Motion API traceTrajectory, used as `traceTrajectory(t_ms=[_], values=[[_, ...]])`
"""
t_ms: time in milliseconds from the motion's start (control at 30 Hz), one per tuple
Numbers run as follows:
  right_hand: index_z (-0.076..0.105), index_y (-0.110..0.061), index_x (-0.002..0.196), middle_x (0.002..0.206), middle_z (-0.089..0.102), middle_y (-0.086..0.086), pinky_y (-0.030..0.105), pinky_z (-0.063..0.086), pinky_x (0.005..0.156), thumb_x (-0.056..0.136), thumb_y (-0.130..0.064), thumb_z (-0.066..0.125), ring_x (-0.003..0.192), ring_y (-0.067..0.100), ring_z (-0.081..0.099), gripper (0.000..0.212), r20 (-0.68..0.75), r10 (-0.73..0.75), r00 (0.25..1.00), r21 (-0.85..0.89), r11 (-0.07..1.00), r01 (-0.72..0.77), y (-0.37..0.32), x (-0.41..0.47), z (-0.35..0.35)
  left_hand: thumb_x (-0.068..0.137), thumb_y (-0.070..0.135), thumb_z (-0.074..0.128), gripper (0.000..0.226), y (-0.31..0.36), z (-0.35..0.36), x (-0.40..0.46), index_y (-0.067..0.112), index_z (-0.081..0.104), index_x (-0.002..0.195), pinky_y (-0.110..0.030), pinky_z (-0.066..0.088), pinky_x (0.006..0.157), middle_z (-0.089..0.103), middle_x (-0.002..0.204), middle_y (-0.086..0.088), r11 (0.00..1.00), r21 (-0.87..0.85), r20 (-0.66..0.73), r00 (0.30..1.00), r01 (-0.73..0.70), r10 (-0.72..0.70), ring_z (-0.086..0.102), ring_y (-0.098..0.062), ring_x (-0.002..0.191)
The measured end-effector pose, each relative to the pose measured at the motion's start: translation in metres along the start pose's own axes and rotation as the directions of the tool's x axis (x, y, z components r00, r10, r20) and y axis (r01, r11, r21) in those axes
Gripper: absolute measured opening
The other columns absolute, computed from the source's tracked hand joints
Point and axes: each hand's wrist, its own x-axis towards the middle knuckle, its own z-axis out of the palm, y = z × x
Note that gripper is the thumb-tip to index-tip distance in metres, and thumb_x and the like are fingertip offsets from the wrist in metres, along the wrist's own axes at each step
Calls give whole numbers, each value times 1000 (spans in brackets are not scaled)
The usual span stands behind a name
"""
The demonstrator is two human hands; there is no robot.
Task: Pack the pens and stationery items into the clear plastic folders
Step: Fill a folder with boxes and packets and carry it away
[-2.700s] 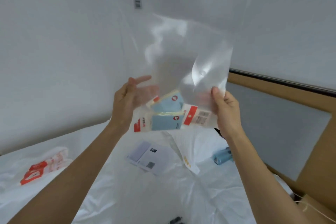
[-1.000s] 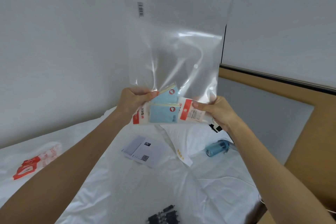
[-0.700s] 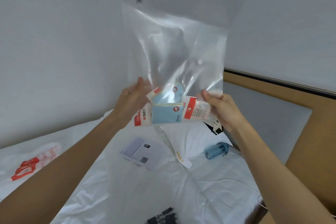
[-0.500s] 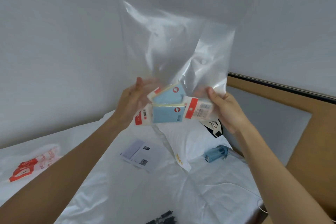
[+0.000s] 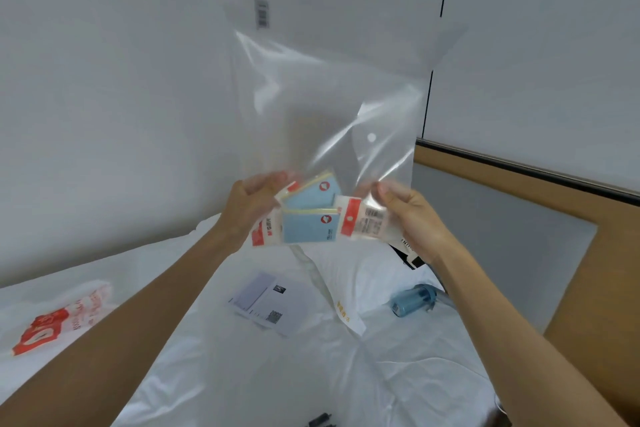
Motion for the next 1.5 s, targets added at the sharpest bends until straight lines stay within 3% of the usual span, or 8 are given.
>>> traceTrajectory(t_ms=[267,433,600,867,933,1133,1300,1500], values=[[71,-19,81,83,73,-8,24,44,82,79,-29,60,81,1,66,15,-25,62,998,60,996,-61,8,2,20,61,50,82,35,-11,-7,-4,23,78,84,-27,55,72,74,95,-6,999,40,-7,1000,26,-25,69,-19,85],[61,16,102,106,71,16,31,50,91,78,-34,71,101,25,67,57,-10,34,999,119,992,-32,11,5,9,69,34,75,24,-1,-19,-6,14,77,84,-21,52,61,74,92,-12,999,-50,-55,998,5,-8,71,-21,83],[69,-6,86,87,74,6,23,51,76,84,-12,64,85,18,69,8,-61,-26,998,129,991,34,4,14,20,66,30,71,32,1,-4,-4,12,73,92,-23,53,65,75,88,-5,999,-38,-103,995,11,-15,71,-19,83],[72,-14,73,73,73,-1,22,51,65,82,-11,68,66,10,68,10,-148,-41,988,109,992,58,-7,22,12,83,19,69,15,12,-9,3,9,74,93,-19,50,46,74,89,-7,999,41,-129,991,-15,21,68,-11,62],[71,-21,61,63,69,-6,21,46,62,83,-12,69,58,4,61,24,-156,7,988,27,1000,-2,7,21,16,81,18,71,14,-4,-5,0,10,74,91,-30,57,65,74,91,-9,997,42,-144,988,59,-53,71,-16,72],[69,9,89,87,73,15,20,52,68,74,-16,71,80,19,69,30,-134,22,991,152,988,-1,18,11,1,77,16,69,12,-10,-1,-9,8,72,86,-20,54,58,75,83,-7,997,-50,-83,994,64,-68,72,-15,71],[76,-12,84,93,74,12,40,46,93,71,-32,78,94,23,68,24,-57,100,993,48,994,-98,35,9,-3,71,21,74,19,-18,3,-6,7,73,85,-29,57,71,75,86,-9,994,-46,-108,989,99,-103,72,-23,80],[74,-13,88,96,75,5,43,52,86,79,-6,71,96,21,70,12,-22,228,973,-14,974,-228,48,7,-10,65,25,78,32,-32,-1,-9,4,72,89,-24,56,65,73,95,-13,968,-168,-26,981,184,-191,72,-23,85]])
